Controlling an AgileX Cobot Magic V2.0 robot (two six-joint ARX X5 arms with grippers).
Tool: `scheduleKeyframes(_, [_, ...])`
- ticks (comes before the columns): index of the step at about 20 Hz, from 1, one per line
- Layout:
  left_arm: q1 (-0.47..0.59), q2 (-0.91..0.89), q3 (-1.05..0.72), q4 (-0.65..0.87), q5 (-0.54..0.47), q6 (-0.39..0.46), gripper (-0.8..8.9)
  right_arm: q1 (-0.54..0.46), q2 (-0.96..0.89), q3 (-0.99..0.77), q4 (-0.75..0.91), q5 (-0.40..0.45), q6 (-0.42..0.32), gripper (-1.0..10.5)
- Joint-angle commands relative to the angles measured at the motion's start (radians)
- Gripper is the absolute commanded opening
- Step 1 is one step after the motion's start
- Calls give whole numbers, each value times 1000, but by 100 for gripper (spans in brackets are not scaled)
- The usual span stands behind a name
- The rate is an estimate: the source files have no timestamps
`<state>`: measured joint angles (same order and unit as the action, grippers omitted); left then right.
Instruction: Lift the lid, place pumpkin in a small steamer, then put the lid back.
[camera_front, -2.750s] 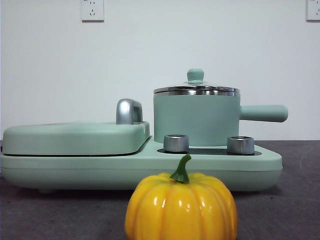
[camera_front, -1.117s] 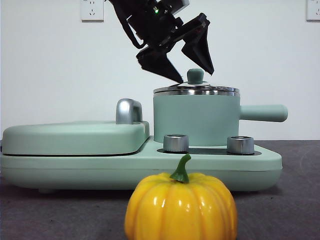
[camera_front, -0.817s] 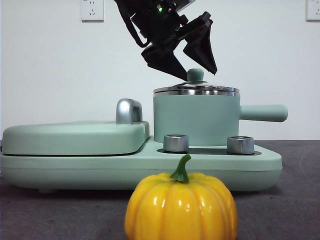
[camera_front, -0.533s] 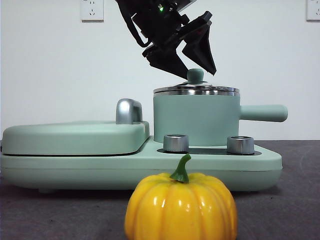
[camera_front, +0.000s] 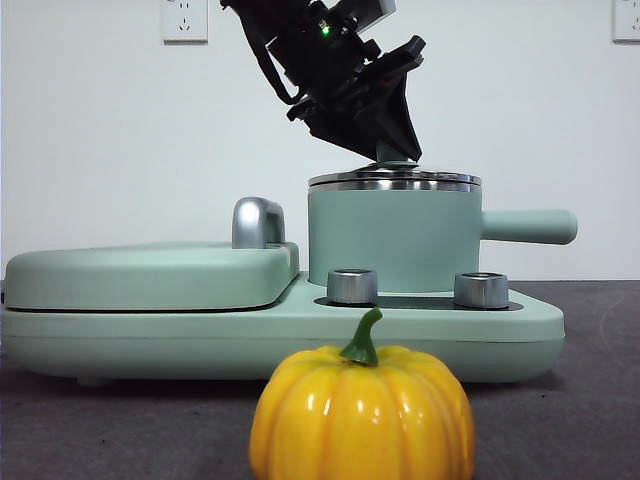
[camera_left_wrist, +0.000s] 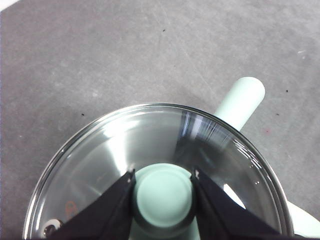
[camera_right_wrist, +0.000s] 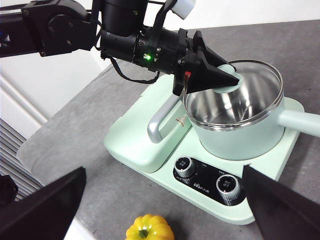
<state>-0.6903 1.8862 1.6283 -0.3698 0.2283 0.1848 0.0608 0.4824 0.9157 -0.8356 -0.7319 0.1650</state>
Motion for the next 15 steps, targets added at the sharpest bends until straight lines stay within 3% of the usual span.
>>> scheduleKeyframes(1, [-10, 29, 26, 3, 3, 7, 50, 2, 6, 14, 4, -1, 11, 497])
scheduleKeyframes(10, [-10, -2, 89, -10, 3, 5, 45, 2, 6, 14, 5, -1, 11, 497])
scheduleKeyframes(15, [-9, -64, 133, -93, 3, 5, 17, 3, 14, 14, 4, -2, 19, 497])
